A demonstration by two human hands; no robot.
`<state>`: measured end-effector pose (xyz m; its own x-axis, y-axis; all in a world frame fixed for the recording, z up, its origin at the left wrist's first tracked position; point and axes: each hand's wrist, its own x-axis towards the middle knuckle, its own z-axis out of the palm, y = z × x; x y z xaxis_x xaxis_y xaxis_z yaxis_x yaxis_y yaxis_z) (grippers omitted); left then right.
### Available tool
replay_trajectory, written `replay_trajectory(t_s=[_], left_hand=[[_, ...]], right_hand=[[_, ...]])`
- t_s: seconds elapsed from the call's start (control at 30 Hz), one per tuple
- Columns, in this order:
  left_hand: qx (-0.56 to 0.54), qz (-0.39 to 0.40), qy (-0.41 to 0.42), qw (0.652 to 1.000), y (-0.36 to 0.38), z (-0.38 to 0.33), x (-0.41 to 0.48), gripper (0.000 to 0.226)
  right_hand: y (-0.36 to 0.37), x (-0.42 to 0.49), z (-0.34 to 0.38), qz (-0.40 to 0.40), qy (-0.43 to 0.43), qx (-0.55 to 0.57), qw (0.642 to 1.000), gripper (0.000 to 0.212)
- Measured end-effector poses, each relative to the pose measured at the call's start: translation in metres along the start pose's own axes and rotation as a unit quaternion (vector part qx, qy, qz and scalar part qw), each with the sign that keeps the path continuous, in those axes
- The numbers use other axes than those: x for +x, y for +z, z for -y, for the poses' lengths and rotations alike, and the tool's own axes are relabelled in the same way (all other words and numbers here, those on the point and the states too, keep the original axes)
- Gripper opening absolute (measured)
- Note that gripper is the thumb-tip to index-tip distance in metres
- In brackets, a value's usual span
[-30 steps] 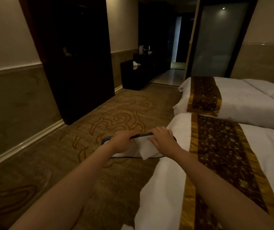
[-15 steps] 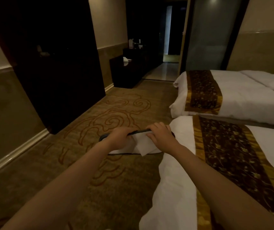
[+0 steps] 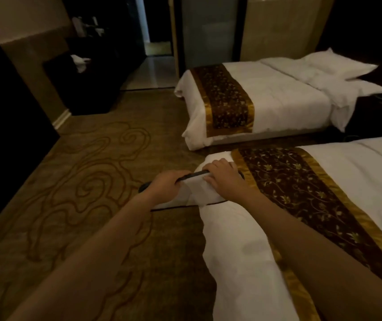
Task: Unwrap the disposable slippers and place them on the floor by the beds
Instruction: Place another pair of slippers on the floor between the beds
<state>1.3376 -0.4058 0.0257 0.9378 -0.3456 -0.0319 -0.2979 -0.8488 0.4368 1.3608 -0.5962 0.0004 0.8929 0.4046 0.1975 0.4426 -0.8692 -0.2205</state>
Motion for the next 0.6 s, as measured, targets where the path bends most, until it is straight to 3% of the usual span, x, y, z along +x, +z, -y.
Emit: replay_trajectory(t_s=[0.27, 0.6], left_hand=[[0.004, 0.022, 0.049, 0.999, -0.027, 0.055, 0.133, 0.040], [-0.051, 0.028, 0.056, 0.997, -0.059, 0.110, 0.296, 0.039]], right_hand=[[0.010, 0.110, -0.045, -0.014, 0.063, -0.004, 0.998, 0.027], [0.017, 0.268, -0.120, -0.026, 0.050, -0.027, 0.998, 0.027]])
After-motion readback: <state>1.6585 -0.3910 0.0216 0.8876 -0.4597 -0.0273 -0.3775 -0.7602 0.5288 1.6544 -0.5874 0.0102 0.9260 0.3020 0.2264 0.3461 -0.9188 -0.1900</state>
